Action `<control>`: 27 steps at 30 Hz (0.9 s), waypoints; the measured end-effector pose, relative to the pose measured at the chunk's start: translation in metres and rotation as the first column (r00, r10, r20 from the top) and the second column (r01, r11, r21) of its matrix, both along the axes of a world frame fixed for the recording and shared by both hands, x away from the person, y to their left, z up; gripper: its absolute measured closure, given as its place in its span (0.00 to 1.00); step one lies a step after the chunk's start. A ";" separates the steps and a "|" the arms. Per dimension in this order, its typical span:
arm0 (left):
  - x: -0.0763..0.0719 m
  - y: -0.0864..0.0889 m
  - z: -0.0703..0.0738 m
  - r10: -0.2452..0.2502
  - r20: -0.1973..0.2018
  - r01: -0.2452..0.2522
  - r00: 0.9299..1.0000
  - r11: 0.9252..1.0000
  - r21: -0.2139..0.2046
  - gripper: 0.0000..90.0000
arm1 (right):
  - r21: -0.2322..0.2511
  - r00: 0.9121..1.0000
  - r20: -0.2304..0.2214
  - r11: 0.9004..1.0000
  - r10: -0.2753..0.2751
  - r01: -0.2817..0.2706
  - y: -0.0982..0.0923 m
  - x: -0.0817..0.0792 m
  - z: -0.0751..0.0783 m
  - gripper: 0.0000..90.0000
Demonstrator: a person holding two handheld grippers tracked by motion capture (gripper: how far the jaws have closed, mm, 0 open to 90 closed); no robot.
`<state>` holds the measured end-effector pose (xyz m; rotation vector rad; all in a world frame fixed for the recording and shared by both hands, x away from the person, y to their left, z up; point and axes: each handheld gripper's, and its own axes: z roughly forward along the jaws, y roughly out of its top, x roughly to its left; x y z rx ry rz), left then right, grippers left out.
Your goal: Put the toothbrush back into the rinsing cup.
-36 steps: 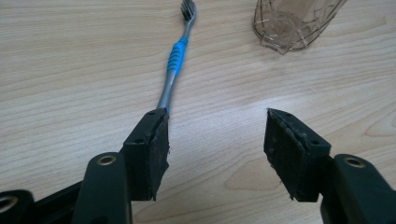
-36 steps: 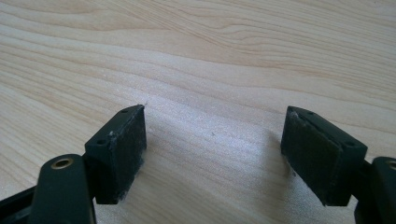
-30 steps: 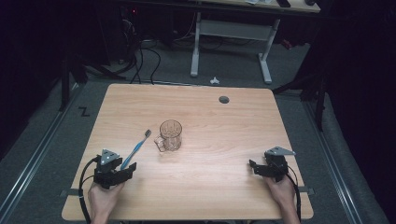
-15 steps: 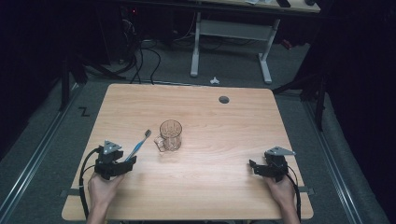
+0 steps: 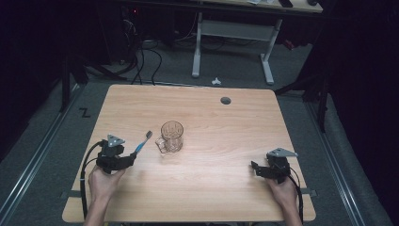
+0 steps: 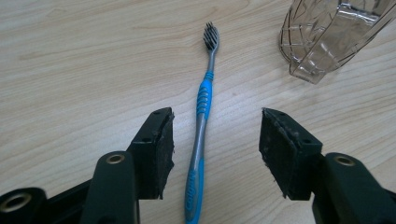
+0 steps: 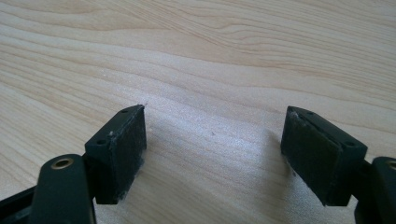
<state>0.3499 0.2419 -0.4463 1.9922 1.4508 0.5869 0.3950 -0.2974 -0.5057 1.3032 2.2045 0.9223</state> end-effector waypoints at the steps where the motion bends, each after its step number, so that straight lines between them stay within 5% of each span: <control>1: 0.002 -0.001 0.001 -0.002 -0.004 0.002 1.000 1.000 0.008 0.51 | 0.000 1.000 0.000 1.000 0.000 0.000 0.000 0.000 0.000 0.25; 15: 0.027 -0.010 0.007 -0.032 -0.061 0.037 0.998 0.996 0.086 0.56 | 0.000 1.000 0.000 1.000 0.000 0.000 0.000 0.000 0.000 0.25; 27: 0.046 -0.012 0.009 -0.028 -0.080 0.033 0.996 0.998 0.055 0.55 | 0.000 1.000 0.000 1.000 0.000 0.000 0.000 0.000 0.000 0.25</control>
